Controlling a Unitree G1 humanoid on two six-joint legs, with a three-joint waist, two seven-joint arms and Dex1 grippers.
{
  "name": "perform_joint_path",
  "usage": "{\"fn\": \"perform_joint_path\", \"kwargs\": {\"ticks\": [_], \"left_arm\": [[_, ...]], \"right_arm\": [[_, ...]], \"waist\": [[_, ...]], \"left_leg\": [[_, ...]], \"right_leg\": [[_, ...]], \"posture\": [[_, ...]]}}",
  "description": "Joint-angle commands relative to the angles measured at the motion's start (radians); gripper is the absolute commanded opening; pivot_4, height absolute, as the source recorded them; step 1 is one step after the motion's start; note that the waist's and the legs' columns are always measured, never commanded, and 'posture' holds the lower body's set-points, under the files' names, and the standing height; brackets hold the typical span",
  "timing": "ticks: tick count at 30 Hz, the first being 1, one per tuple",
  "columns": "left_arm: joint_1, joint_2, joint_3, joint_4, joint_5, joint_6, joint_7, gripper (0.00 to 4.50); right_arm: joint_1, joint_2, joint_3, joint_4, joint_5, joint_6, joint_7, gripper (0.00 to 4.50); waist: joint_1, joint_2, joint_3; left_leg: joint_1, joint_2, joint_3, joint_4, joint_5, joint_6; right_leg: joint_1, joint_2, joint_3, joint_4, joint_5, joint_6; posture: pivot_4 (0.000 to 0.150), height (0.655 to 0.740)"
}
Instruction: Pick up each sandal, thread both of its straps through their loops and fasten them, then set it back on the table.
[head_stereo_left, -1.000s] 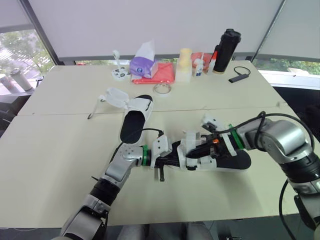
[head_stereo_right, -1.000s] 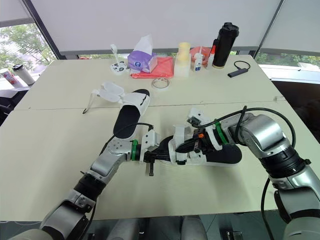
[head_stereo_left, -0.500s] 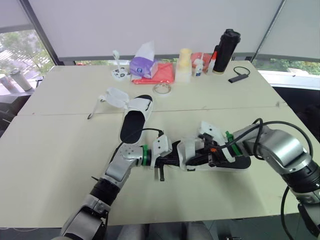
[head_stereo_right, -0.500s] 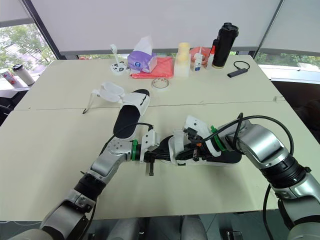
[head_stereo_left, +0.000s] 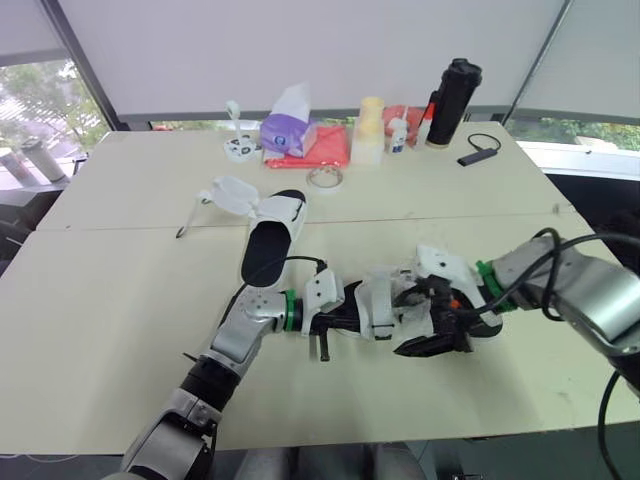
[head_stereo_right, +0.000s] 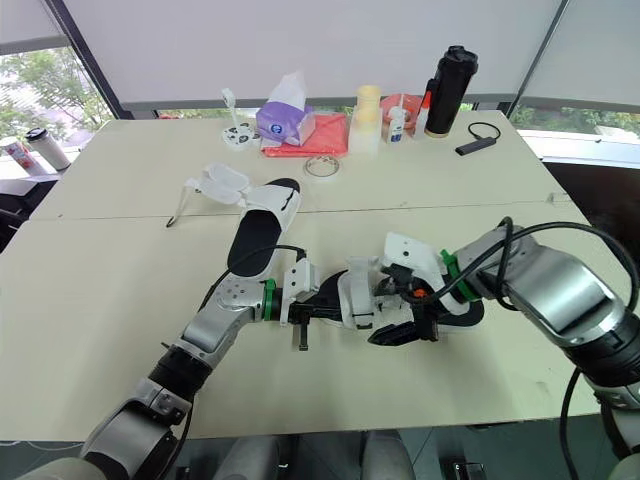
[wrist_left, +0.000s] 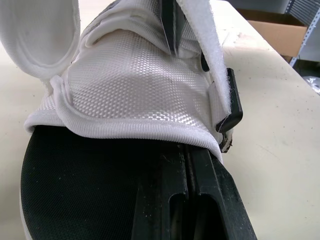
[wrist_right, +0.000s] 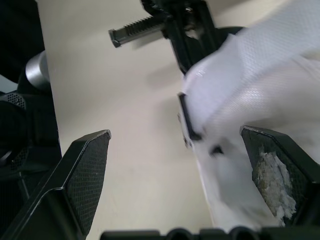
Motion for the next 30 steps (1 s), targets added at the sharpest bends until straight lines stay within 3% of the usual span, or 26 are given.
{"fn": "perform_joint_path", "kwargs": {"ticks": [1, 6, 13, 16, 19, 27, 30], "left_arm": [[0.007, 0.0, -0.017, 0.013, 0.018, 0.009, -0.002, 0.0], [0.004, -0.006, -0.018, 0.02, 0.018, 0.007, -0.001, 0.0], [0.006, -0.003, -0.016, 0.018, 0.017, 0.008, -0.005, 0.0], [0.008, -0.001, -0.019, 0.012, 0.015, 0.015, -0.011, 0.0], [0.01, 0.003, -0.019, 0.008, 0.016, 0.017, -0.015, 0.0], [0.018, 0.013, -0.021, -0.01, 0.014, 0.029, -0.018, 0.0], [0.018, 0.013, -0.021, -0.01, 0.014, 0.029, -0.018, 0.0]], "right_arm": [[0.008, -0.043, -0.096, -0.038, 0.045, 0.033, 0.01, 4.47], [0.104, -0.01, -0.293, -0.082, 0.252, 0.247, -0.033, 4.47], [0.221, 0.07, -0.43, -0.126, 0.42, 0.411, -0.143, 4.47], [0.376, 0.163, -0.427, -0.123, 0.383, 0.389, -0.256, 4.47], [0.434, 0.198, -0.419, -0.128, 0.365, 0.358, -0.305, 4.47], [0.512, 0.35, -0.412, -0.106, 0.27, 0.197, -0.471, 4.47], [0.512, 0.35, -0.412, -0.106, 0.27, 0.197, -0.471, 4.47]], "waist": [[0.0, 0.0, 0.0], [0.003, 0.0, 0.0], [0.004, 0.0, 0.0], [0.01, -0.003, -0.002], [0.013, 0.002, -0.002], [0.014, 0.001, -0.003], [0.014, 0.001, -0.003]], "left_leg": [[0.0, 0.0, 0.0, 0.0, 0.0, 0.0], [-0.002, 0.002, -0.001, 0.0, 0.0, 0.0], [-0.002, 0.002, 0.0, 0.0, 0.0, 0.0], [-0.003, 0.002, -0.001, 0.0, 0.0, 0.0], [-0.004, 0.001, 0.001, 0.0, 0.0, 0.0], [-0.003, 0.001, 0.0, 0.0, 0.0, 0.0], [-0.003, 0.001, 0.0, 0.0, 0.0, 0.0]], "right_leg": [[0.0, 0.0, 0.0, 0.0, 0.0, 0.0], [-0.001, 0.0, 0.0, 0.0, 0.0, 0.0], [-0.001, 0.0, 0.0, 0.0, 0.0, 0.0], [-0.001, 0.0, -0.001, -0.001, 0.0, 0.0], [-0.003, 0.0, 0.0, 0.0, 0.0, 0.0], [-0.003, 0.001, 0.0, 0.0, 0.0, -0.001], [-0.003, 0.001, 0.0, 0.0, 0.0, -0.001]], "posture": [[0.15, 0.74], [0.15, 0.74], [0.15, 0.74], [0.15, 0.74], [0.15, 0.74], [0.15, 0.74], [0.15, 0.74]]}}
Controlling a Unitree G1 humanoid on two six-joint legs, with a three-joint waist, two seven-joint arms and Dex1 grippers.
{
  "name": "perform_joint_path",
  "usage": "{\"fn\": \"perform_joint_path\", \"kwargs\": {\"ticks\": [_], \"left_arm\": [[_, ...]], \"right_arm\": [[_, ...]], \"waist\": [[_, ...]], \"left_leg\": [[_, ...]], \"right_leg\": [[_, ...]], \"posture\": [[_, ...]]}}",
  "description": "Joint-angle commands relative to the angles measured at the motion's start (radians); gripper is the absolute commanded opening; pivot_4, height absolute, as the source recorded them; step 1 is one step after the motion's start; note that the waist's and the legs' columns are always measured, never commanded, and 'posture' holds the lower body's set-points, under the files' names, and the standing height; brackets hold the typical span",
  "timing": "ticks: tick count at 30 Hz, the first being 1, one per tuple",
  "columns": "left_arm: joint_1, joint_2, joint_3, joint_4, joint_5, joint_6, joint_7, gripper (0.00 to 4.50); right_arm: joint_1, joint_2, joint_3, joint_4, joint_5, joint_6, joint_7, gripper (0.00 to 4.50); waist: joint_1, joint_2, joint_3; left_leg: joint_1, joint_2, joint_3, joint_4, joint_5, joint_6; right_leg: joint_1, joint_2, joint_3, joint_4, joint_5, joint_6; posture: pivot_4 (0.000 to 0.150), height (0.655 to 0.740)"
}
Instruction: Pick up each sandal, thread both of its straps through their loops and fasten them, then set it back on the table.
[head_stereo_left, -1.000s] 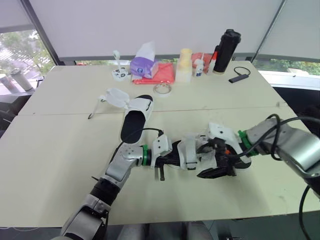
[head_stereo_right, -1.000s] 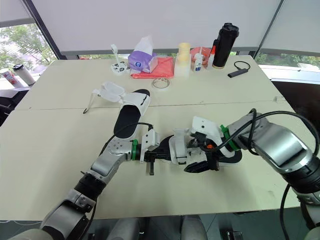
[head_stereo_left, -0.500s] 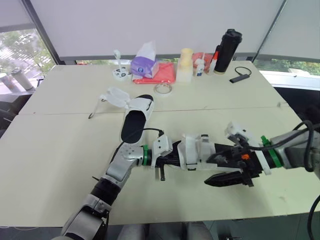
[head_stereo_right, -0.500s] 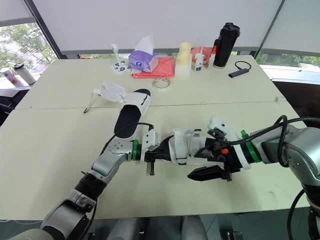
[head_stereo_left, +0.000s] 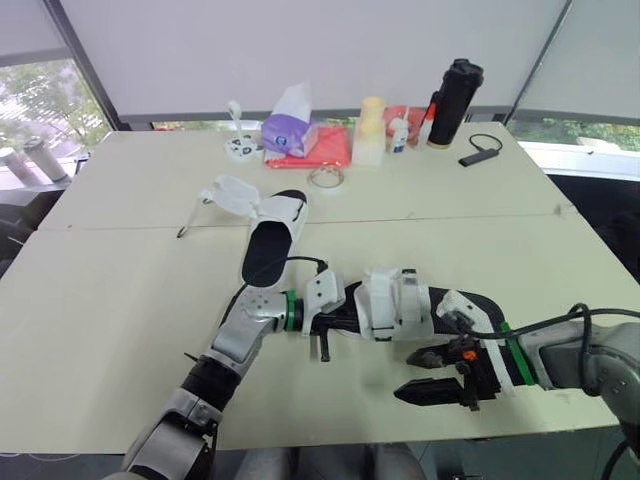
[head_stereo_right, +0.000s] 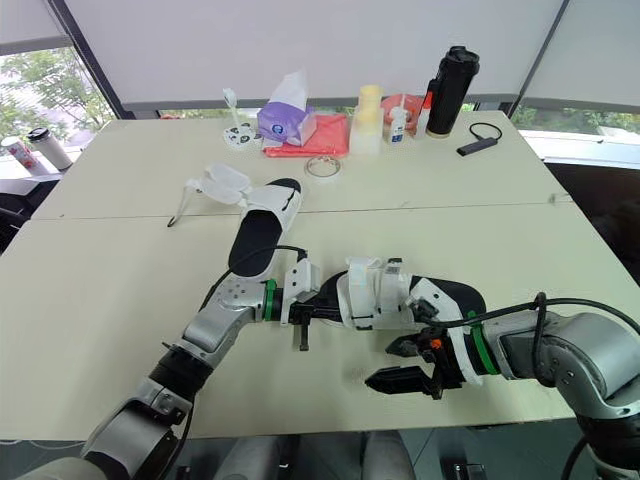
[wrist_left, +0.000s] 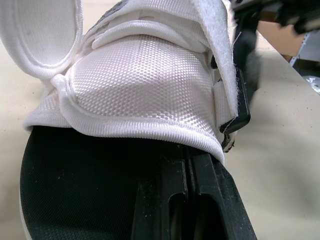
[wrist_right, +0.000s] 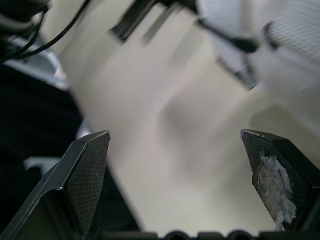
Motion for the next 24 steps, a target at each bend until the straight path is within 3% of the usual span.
{"fn": "perform_joint_path", "kwargs": {"ticks": [1, 7, 11, 24], "left_arm": [[0.019, 0.012, -0.017, -0.007, 0.014, 0.019, -0.007, 0.0], [0.02, 0.014, -0.017, -0.012, 0.013, 0.024, -0.006, 0.0], [0.03, 0.016, -0.022, -0.026, 0.011, 0.032, -0.008, 0.0], [0.03, 0.011, -0.021, -0.021, 0.013, 0.027, -0.005, 0.0]], "right_arm": [[0.008, 0.062, -0.033, 0.004, -0.021, -0.076, -0.061, 4.47], [0.015, 0.074, -0.035, 0.007, -0.015, -0.1, -0.086, 4.47], [-0.013, 0.168, -0.059, -0.056, 0.052, -0.094, -0.153, 4.47], [-0.049, 0.153, -0.052, -0.085, 0.12, -0.086, -0.191, 4.47]], "waist": [[-0.001, 0.0, 0.0], [-0.003, 0.0, 0.0], [-0.014, 0.001, 0.0], [-0.017, 0.001, 0.0]], "left_leg": [[0.0, 0.0, 0.0, 0.0, 0.0, 0.0], [0.0, 0.0, 0.0, 0.0, 0.0, 0.0], [0.0, 0.001, -0.001, 0.0, 0.0, 0.0], [0.0, 0.001, -0.001, 0.0, 0.0, 0.0]], "right_leg": [[0.0, 0.0, 0.0, 0.0, 0.0, 0.0], [0.0, 0.001, 0.0, 0.0, 0.0, 0.0], [0.0, 0.001, 0.0, 0.001, 0.0, 0.0], [0.0, 0.001, 0.0, 0.001, 0.0, 0.0]], "posture": [[0.15, 0.74], [0.15, 0.74], [0.15, 0.74], [0.15, 0.74]]}}
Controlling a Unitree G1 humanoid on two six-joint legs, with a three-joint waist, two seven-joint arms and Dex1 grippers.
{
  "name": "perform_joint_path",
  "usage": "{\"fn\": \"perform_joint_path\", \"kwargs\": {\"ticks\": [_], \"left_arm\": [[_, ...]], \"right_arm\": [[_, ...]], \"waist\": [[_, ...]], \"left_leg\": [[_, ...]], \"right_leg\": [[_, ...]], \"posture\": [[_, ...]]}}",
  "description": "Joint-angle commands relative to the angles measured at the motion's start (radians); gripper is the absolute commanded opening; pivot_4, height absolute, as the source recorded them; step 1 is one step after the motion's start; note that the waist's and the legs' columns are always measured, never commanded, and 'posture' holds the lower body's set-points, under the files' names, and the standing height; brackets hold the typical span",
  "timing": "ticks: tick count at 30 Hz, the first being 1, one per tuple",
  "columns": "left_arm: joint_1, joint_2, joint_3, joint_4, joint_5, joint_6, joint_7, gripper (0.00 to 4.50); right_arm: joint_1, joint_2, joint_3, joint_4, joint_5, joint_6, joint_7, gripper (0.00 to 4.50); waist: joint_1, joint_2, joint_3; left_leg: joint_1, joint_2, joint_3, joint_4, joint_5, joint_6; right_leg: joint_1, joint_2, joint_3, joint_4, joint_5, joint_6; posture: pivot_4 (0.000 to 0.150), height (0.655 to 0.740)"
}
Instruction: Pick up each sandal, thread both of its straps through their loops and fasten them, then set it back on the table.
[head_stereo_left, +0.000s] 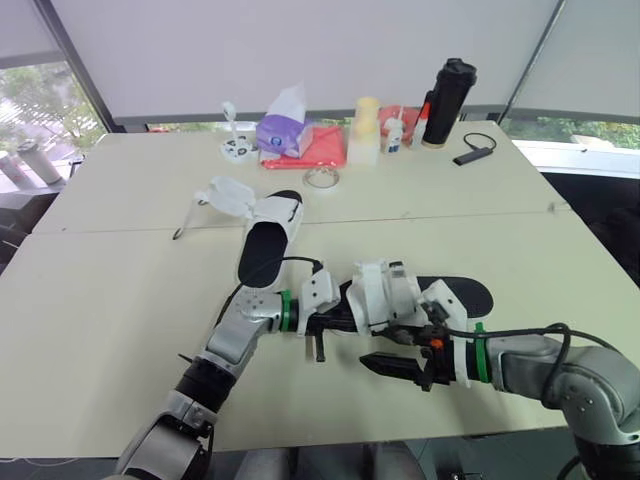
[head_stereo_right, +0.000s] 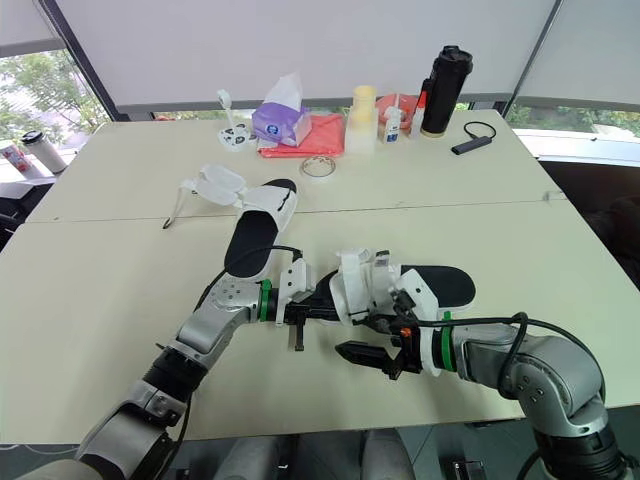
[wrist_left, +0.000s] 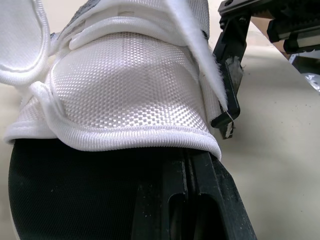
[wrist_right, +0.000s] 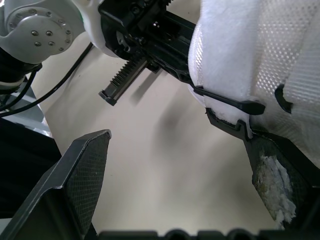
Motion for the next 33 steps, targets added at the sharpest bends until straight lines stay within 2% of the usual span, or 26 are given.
{"fn": "perform_joint_path", "kwargs": {"ticks": [1, 8, 9, 12, 18, 33], "left_arm": [[0.015, -0.006, -0.026, 0.005, 0.014, 0.009, -0.004, 0.0], [0.012, -0.01, -0.025, 0.008, 0.016, 0.006, -0.001, 0.0], [0.012, -0.01, -0.025, 0.007, 0.017, 0.005, 0.0, 0.0], [0.015, -0.008, -0.024, 0.004, 0.017, 0.006, 0.002, 0.0], [0.017, -0.008, -0.023, 0.0, 0.015, 0.01, 0.003, 0.0], [0.017, -0.011, -0.021, 0.002, 0.016, 0.009, 0.007, 0.0]], "right_arm": [[-0.042, -0.007, -0.027, -0.047, 0.038, -0.028, 0.004, 4.47], [-0.05, -0.017, -0.004, -0.001, 0.028, -0.01, -0.003, 4.47], [-0.055, -0.012, -0.007, 0.012, 0.032, -0.003, -0.007, 4.23], [-0.064, -0.008, -0.01, 0.03, 0.043, 0.012, -0.014, 3.15], [-0.079, -0.002, -0.008, 0.05, 0.062, 0.045, -0.026, 0.04], [-0.067, 0.001, -0.021, 0.048, 0.087, 0.097, -0.026, 0.01]], "waist": [[0.0, 0.0, 0.0], [0.0, 0.0, 0.0], [0.0, 0.0, 0.0], [0.0, 0.0, 0.0], [-0.001, 0.0, 0.0], [-0.001, 0.0, 0.0]], "left_leg": [[0.0, 0.0, 0.0, 0.0, 0.0, 0.0], [0.0, 0.0, 0.0, 0.0, 0.0, 0.0], [0.0, 0.0, 0.0, 0.0, 0.0, 0.0], [0.0, 0.0, 0.0, 0.0, 0.0, 0.0], [0.0, 0.0, 0.0, 0.0, 0.0, 0.0], [0.001, 0.0, 0.0, 0.0, 0.0, 0.0]], "right_leg": [[0.0, 0.0, 0.0, 0.0, 0.0, 0.0], [0.0, 0.0, 0.0, 0.0, 0.0, 0.0], [0.0, 0.0, 0.0, 0.0, 0.0, 0.0], [0.0, 0.0, 0.0, 0.0, 0.0, 0.0], [0.0, 0.0, 0.0, 0.0, 0.0, 0.0], [0.0, 0.0, 0.0, 0.001, 0.0, 0.0]], "posture": [[0.15, 0.74], [0.15, 0.74], [0.15, 0.74], [0.15, 0.74], [0.15, 0.74], [0.15, 0.74]]}}
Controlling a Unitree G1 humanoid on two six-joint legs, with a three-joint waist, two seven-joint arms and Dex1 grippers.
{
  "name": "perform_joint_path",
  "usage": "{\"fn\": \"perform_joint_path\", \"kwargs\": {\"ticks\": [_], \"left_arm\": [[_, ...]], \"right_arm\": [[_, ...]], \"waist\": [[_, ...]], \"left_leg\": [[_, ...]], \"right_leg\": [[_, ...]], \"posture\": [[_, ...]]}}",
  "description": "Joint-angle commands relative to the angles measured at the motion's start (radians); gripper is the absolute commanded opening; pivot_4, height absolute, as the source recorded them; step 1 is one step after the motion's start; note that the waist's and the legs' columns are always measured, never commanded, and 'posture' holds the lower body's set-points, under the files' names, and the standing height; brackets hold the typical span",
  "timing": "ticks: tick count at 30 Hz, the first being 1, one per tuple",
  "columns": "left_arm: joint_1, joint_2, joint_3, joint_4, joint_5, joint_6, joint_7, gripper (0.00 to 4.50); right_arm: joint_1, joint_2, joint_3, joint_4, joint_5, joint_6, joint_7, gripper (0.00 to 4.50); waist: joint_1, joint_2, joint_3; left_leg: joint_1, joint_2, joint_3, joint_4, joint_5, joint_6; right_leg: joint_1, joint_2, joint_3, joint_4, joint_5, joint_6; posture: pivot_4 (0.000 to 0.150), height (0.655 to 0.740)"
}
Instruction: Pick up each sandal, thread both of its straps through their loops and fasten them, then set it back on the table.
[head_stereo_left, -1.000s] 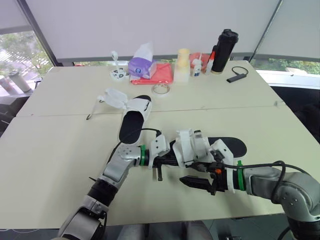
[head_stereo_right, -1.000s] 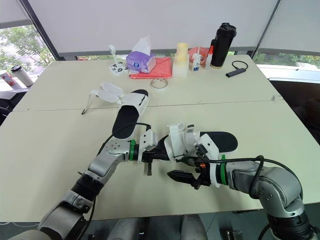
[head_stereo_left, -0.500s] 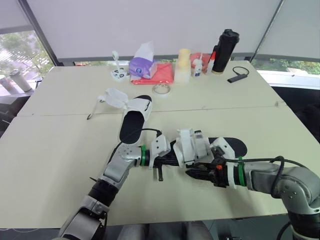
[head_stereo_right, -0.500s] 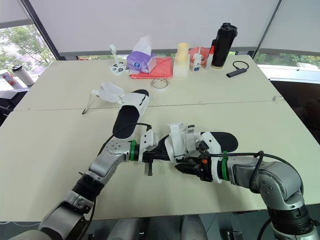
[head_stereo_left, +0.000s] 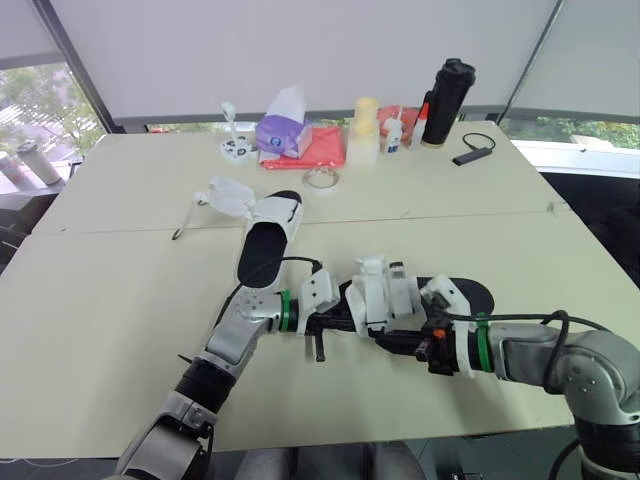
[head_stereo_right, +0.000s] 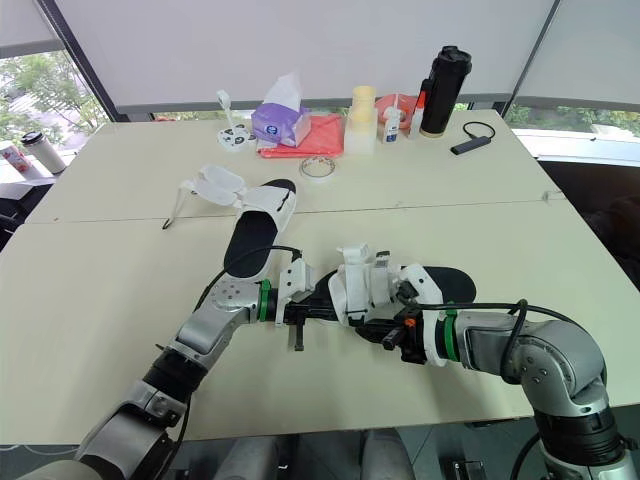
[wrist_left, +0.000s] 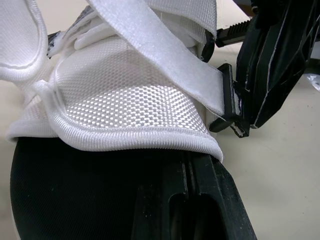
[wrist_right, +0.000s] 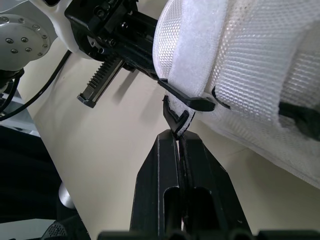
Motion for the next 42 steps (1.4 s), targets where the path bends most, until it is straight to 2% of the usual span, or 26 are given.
{"fn": "perform_joint_path", "kwargs": {"ticks": [1, 8, 16, 21, 27, 36, 42], "left_arm": [[0.014, -0.005, -0.024, 0.003, 0.015, 0.01, 0.002, 0.0], [0.021, -0.005, -0.027, -0.004, 0.015, 0.013, 0.005, 0.0], [0.014, -0.006, -0.026, 0.001, 0.015, 0.01, 0.007, 0.0], [0.017, -0.005, -0.026, -0.004, 0.015, 0.011, 0.008, 0.0], [0.026, -0.002, -0.028, -0.015, 0.013, 0.018, 0.009, 0.0], [0.019, -0.005, -0.03, -0.005, 0.014, 0.014, 0.007, 0.0], [0.013, -0.005, -0.029, 0.003, 0.014, 0.011, 0.005, 0.0]], "right_arm": [[-0.003, 0.006, 0.001, -0.03, 0.043, -0.004, 0.02, 0.01], [0.017, 0.0, -0.01, -0.045, 0.077, 0.012, 0.031, 0.01], [0.098, -0.134, 0.118, -0.069, -0.004, -0.032, 0.106, 0.01], [0.119, -0.175, 0.162, -0.056, -0.048, -0.073, 0.135, 0.01], [0.171, -0.294, 0.234, -0.086, -0.124, -0.162, 0.229, 0.01], [0.192, -0.425, 0.197, -0.158, -0.188, -0.354, 0.401, 0.01], [0.163, -0.458, 0.118, -0.169, -0.166, -0.427, 0.487, 0.01]], "waist": [[0.0, 0.0, 0.0], [0.001, 0.0, 0.0], [0.002, 0.0, 0.0], [0.002, 0.0, 0.0], [0.004, 0.0, 0.0], [0.004, 0.0, -0.001], [0.003, -0.001, 0.0]], "left_leg": [[0.0, 0.0, 0.0, 0.0, 0.0, 0.0], [0.0, 0.0, 0.0, 0.0, 0.0, 0.0], [0.0, 0.0, 0.0, 0.0, 0.0, 0.0], [0.0, 0.0, 0.0, 0.0, 0.0, 0.0], [0.0, 0.0, 0.0, 0.0, 0.0, 0.0], [0.0, 0.0, 0.0, 0.0, 0.0, 0.0], [0.0, 0.0, 0.0, 0.0, 0.0, 0.0]], "right_leg": [[0.0, 0.0, 0.0, 0.0, 0.0, 0.0], [0.0, 0.0, 0.0, 0.0, 0.0, 0.0], [0.0, 0.0, 0.0, -0.001, 0.0, 0.0], [0.001, 0.0, 0.0, -0.001, 0.0, 0.0], [0.002, -0.001, 0.0, -0.002, 0.0, 0.0], [0.002, -0.001, 0.0, -0.003, 0.0, 0.0], [0.002, -0.001, -0.001, -0.003, 0.0, 0.0]], "posture": [[0.15, 0.74], [0.15, 0.74], [0.15, 0.74], [0.15, 0.74], [0.15, 0.74], [0.15, 0.74], [0.15, 0.74]]}}
